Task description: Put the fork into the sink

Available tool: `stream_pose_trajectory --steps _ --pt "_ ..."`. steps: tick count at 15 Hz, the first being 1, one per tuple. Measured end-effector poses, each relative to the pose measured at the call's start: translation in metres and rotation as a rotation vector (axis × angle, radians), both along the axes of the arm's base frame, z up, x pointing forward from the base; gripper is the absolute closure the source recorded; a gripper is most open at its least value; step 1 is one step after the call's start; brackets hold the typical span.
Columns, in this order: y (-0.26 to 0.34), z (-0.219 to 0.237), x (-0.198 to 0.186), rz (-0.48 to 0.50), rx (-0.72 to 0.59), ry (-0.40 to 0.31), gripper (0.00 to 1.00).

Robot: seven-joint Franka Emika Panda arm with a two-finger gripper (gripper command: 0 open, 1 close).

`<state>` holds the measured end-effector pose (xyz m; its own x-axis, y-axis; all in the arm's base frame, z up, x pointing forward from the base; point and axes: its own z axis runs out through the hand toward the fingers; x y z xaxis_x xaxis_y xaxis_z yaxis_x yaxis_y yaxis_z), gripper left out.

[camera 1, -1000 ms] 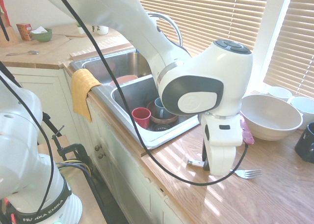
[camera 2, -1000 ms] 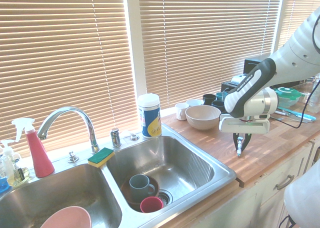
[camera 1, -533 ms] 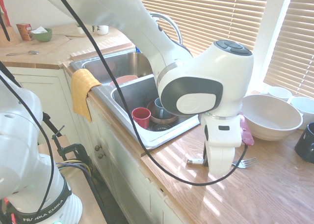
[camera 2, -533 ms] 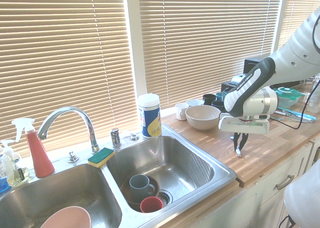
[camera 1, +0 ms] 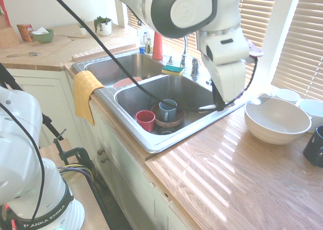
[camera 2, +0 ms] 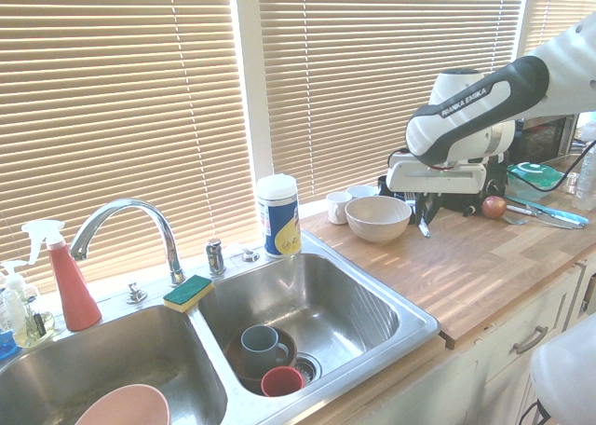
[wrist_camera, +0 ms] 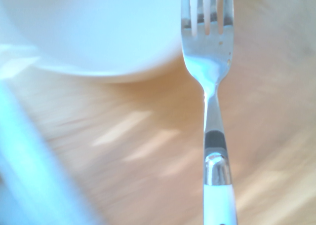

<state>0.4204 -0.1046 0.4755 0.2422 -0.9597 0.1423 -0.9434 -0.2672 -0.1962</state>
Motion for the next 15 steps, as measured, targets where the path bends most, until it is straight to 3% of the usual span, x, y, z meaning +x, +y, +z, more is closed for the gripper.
stream_pose_trajectory --steps 3,6,9,15 --pt "0.148 0.002 0.02 0.231 -0.027 0.024 1.0" --pt "0.241 -0.046 0.032 0.451 -0.08 0.03 1.0" --pt "0.249 -0.133 0.055 0.576 -0.115 0.119 1.0" --pt "0.237 -0.257 0.074 0.582 -0.105 0.204 1.0"
